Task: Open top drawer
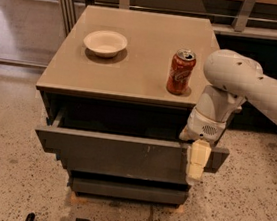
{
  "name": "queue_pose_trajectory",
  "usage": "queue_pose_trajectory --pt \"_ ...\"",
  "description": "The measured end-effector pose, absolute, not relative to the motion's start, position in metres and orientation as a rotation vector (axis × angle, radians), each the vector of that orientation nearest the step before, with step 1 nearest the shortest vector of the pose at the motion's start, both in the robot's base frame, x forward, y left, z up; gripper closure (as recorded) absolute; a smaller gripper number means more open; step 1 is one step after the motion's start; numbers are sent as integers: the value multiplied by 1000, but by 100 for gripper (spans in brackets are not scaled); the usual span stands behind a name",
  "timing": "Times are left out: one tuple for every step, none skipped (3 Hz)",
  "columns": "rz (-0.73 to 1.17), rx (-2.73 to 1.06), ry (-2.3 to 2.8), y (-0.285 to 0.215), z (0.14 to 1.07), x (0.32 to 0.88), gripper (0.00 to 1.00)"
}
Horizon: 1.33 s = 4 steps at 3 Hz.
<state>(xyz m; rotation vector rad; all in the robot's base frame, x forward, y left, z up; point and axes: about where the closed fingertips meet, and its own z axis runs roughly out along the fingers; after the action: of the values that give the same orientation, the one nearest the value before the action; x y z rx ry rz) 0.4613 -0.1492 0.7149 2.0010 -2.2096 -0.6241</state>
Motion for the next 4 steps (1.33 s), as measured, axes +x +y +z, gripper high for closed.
queue_pose_trajectory --pt "-647 1981 -2169 -152 725 449 0" --pt "-647 1982 -2177 -152 724 451 0" --pt "-650 1984 -2234 -154 710 463 0" --pt "-652 1986 -2265 -156 696 471 0"
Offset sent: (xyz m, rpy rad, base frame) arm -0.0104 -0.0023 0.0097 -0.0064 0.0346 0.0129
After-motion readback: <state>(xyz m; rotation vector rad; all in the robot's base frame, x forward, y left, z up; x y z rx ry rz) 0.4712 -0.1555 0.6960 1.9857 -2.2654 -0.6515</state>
